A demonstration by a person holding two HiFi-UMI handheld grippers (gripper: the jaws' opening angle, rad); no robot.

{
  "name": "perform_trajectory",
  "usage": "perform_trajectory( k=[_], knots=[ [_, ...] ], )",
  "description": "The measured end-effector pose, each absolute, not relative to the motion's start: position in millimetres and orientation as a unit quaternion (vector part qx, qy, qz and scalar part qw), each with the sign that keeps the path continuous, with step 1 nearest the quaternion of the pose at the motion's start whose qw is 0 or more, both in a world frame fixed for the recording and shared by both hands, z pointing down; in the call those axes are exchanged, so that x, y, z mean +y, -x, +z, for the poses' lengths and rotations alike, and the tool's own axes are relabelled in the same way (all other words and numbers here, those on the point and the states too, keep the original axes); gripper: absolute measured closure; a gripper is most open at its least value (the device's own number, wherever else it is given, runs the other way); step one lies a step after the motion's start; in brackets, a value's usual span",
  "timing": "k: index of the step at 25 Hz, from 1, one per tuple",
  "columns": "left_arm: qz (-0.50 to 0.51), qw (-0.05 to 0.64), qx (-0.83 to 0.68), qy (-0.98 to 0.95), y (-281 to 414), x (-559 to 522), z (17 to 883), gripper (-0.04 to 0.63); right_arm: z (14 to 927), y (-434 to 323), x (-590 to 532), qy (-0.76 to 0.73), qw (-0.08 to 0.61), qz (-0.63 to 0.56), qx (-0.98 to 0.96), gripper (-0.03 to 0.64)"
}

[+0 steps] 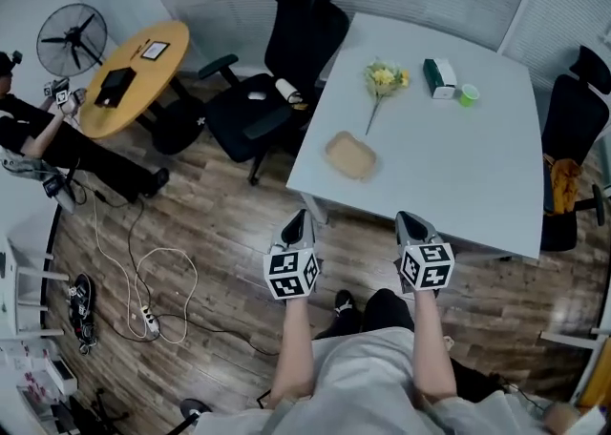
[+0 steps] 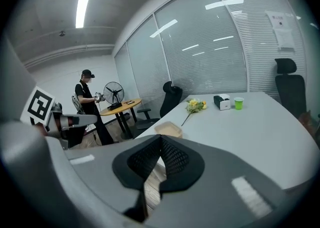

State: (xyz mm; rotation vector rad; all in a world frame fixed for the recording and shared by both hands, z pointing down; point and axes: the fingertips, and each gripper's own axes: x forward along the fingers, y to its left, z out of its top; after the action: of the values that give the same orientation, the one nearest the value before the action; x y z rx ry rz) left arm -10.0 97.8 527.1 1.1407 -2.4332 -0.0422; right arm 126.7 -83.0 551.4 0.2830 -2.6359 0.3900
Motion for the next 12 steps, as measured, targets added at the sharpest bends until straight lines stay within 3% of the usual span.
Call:
perform_trajectory(
  k=[12],
  knots=[
    [0.003,0.240,-0.869,-0.433,90,57,559,0.591,591,-49,-124,-0.135,0.233,0.164,-0.949,0.614]
  ],
)
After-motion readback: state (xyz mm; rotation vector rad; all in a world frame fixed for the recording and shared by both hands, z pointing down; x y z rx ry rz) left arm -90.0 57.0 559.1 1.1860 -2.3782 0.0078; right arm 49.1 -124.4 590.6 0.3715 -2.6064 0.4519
